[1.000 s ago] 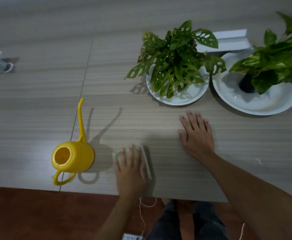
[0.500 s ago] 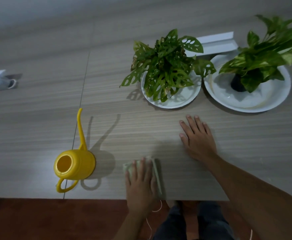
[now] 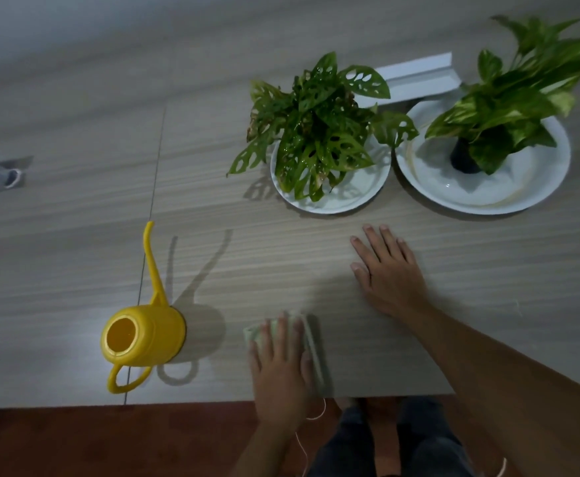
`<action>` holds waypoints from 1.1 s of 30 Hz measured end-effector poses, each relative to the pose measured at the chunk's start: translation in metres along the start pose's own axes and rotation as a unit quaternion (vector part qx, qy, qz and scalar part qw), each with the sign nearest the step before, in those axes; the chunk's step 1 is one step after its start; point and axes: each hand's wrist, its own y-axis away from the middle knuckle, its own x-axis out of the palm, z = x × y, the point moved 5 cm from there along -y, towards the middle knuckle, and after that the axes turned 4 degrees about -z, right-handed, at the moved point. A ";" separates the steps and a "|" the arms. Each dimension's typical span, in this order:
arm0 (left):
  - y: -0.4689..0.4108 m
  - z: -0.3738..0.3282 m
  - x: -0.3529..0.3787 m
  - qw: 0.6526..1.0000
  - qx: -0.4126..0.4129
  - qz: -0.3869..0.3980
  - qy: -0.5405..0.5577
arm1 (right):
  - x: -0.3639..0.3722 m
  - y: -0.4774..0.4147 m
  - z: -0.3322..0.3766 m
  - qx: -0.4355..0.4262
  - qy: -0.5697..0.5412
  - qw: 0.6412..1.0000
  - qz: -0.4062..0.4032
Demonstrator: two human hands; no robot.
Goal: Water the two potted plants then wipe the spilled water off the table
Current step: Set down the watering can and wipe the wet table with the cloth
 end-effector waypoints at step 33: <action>-0.043 -0.046 0.008 0.995 0.103 -0.007 -0.005 | 0.002 -0.001 -0.001 -0.001 0.002 1.000 -0.002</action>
